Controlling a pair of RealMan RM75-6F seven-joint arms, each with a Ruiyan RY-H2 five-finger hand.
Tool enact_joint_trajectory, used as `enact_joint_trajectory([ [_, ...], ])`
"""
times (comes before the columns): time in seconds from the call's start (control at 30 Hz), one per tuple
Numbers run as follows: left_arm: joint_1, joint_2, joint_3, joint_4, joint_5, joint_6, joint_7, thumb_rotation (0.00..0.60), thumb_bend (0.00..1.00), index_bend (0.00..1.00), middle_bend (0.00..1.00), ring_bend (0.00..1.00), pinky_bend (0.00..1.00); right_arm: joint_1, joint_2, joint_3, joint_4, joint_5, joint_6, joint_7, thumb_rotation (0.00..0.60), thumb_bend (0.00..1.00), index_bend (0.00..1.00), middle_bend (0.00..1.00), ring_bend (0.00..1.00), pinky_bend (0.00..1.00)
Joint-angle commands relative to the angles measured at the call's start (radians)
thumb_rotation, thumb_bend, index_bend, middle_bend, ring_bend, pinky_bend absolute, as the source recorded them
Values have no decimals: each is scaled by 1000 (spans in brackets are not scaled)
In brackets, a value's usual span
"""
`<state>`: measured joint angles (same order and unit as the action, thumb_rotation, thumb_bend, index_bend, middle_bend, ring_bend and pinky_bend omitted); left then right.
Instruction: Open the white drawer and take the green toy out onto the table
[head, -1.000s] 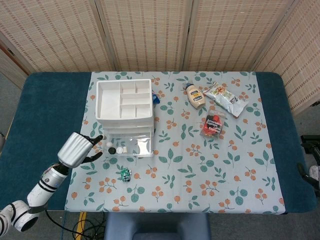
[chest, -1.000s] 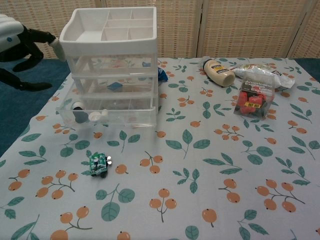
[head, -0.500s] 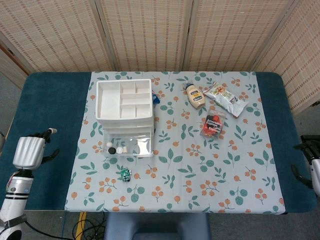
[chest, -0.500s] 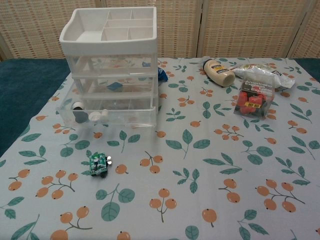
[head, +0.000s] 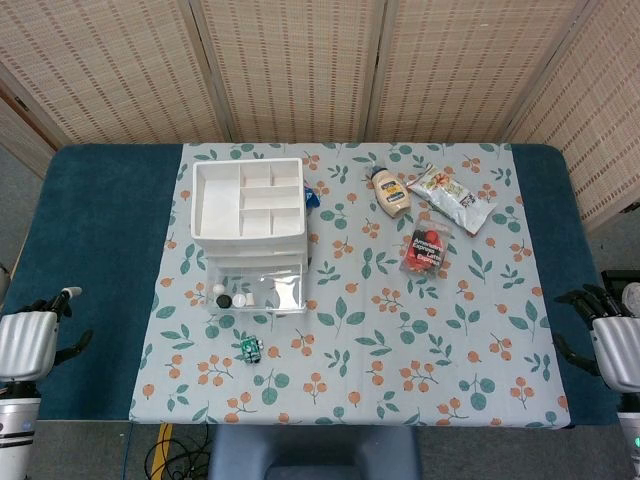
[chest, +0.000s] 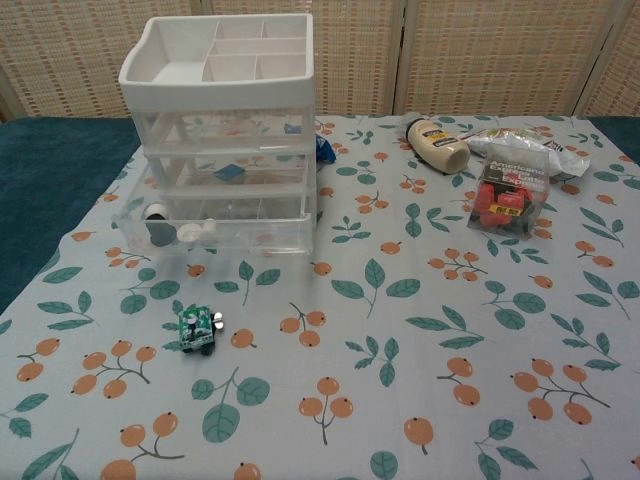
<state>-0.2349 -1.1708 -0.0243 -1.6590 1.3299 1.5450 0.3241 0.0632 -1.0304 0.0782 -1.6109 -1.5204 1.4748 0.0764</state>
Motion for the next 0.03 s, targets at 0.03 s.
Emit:
enact_joint_trajectory([
  [0.03, 17, 2, 14, -16, 20, 12, 17, 600, 226, 277, 500, 501, 578, -1, -3, -3, 5, -2, 2, 0, 600, 342, 277, 299, 198, 297],
])
